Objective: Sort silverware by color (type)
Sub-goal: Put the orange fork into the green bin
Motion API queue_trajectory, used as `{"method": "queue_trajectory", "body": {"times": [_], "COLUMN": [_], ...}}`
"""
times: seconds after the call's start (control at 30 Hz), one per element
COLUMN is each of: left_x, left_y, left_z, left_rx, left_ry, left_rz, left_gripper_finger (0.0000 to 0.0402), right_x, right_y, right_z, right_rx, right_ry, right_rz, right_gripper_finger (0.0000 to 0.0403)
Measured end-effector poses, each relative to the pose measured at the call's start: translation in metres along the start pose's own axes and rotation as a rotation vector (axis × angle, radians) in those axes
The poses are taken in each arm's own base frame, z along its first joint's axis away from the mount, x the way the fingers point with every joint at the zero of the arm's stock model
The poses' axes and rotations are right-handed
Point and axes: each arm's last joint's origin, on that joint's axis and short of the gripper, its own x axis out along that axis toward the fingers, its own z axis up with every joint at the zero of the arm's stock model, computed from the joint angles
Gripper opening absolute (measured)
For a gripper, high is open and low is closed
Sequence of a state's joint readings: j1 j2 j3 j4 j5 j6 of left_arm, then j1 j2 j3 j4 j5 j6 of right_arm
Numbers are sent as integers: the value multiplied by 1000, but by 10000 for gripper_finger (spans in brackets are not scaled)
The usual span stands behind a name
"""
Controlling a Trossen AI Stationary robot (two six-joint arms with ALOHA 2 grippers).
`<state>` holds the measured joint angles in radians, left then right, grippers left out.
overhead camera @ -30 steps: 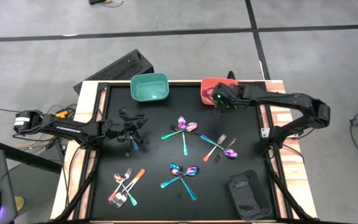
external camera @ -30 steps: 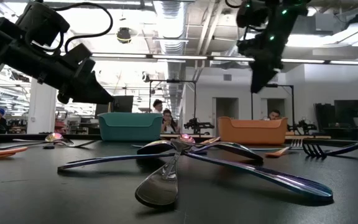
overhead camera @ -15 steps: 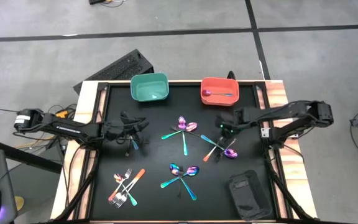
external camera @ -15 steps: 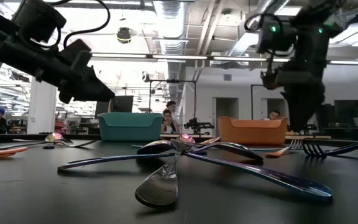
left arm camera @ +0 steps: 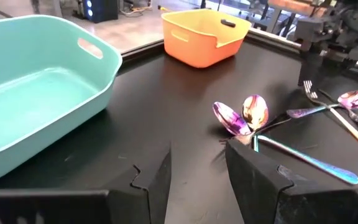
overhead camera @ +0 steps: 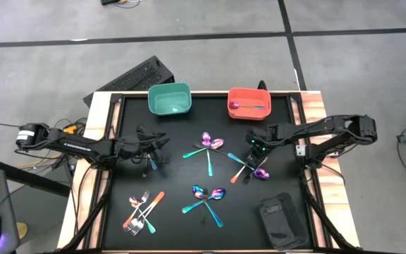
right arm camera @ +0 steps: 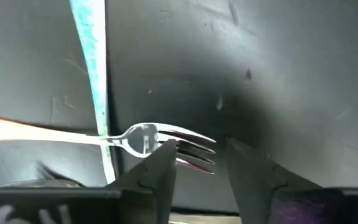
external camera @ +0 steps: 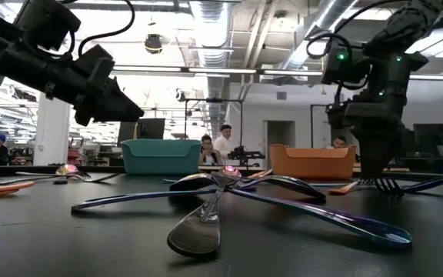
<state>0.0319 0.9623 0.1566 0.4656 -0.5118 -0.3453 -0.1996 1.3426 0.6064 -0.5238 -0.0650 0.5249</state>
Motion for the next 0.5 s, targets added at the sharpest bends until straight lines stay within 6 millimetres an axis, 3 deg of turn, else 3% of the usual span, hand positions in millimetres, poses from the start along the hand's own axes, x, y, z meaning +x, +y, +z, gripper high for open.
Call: {"method": "queue_trajectory", "body": {"times": [0.23, 0.5], "left_x": [0, 8], "left_y": [-3, -14], "left_z": [7, 13], "left_rx": [1, 24], "left_ry": [-62, -137], "left_rz": [-52, -186], "left_gripper_finger": [139, 141], "right_x": [-1, -16], "right_y": [6, 21], "right_z": [6, 21], "right_rx": [-75, -177], "right_ry": [-46, -280], "right_rz": [96, 130], "right_gripper_finger": [20, 9]}}
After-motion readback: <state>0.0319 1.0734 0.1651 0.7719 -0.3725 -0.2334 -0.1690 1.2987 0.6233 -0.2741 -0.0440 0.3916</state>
